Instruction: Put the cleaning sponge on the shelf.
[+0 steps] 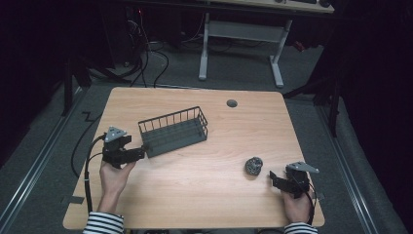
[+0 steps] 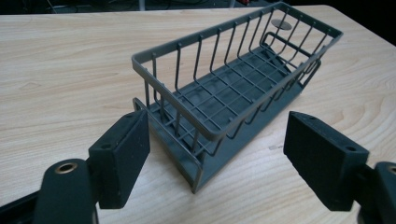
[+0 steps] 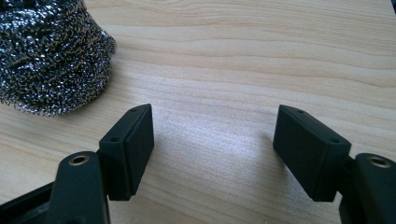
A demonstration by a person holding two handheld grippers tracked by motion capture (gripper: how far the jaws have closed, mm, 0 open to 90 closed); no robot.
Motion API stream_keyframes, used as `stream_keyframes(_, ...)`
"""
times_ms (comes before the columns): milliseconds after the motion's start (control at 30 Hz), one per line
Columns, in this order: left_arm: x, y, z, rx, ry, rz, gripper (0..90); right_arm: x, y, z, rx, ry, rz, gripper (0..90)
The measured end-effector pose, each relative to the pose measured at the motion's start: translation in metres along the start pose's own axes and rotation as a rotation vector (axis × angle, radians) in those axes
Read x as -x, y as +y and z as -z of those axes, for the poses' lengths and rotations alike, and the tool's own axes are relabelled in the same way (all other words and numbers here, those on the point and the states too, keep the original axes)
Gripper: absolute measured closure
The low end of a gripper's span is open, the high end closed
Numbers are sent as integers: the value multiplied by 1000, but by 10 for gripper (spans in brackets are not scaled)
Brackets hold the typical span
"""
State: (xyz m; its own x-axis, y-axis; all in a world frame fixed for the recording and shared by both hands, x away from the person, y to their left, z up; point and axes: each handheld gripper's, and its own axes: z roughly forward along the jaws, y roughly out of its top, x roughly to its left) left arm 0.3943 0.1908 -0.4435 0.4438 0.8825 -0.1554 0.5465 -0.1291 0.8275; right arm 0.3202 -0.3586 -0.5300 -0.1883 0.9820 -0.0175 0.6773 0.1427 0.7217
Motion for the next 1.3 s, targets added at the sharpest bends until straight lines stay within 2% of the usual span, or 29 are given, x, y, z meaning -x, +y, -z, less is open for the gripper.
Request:
stream_keyframes(433,-10,13,-27,-38,52,37,295,0,0,0,1,5,5,292)
stream_keyframes(600,-11,16,-34,-53,52,36,313,-1,0,0,0,5,3,292)
stream_keyframes(700,-13,16,-40,-55,53,50,333,-1,0,0,1,5,3,292)
stream_keyframes(800,-13,15,-43,-63,48,46,389,-1,0,0,0,6,3,292)
stream_keyframes(833,-13,15,-45,-69,59,33,403,-1,0,0,1,6,4,292)
stream_keyframes(1033,-14,14,-46,-78,50,28,478,-1,0,0,1,6,5,292)
stream_keyframes(1300,-13,13,-46,-86,68,13,538,-1,0,0,1,6,5,292)
